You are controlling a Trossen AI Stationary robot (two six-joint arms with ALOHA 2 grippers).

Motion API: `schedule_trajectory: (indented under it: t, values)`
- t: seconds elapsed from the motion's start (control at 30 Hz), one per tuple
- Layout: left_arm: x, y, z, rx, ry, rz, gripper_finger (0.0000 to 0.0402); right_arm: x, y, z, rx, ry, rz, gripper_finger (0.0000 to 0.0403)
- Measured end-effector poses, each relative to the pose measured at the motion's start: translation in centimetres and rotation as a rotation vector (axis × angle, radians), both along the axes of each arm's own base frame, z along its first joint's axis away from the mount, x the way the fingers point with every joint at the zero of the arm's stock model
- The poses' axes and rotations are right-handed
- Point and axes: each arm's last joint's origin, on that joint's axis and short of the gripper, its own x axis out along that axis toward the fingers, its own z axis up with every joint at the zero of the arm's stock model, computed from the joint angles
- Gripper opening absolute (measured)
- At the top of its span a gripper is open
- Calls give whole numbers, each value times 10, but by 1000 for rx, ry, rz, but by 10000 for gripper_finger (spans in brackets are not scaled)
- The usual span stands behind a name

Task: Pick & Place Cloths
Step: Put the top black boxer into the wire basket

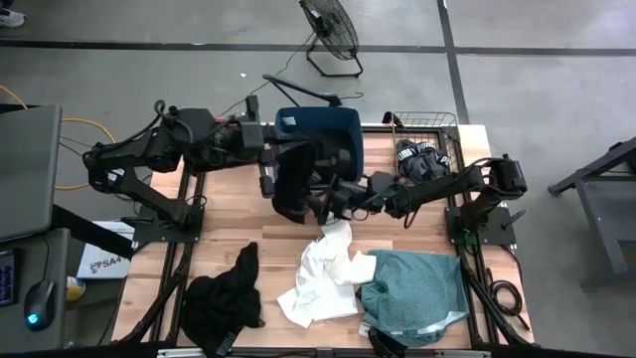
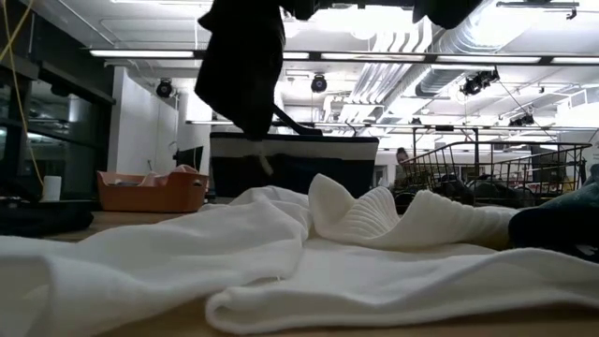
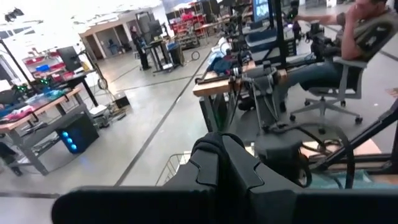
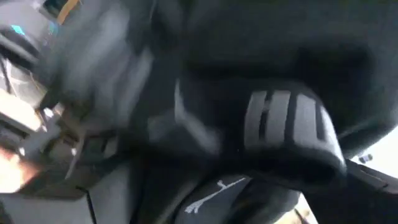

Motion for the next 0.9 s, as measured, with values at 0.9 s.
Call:
schedule_trajectory:
  t: [0.9]
  values:
    - [34,-11,-11,0,-5,-247,0,1,-7,1,257,-25,364,256]
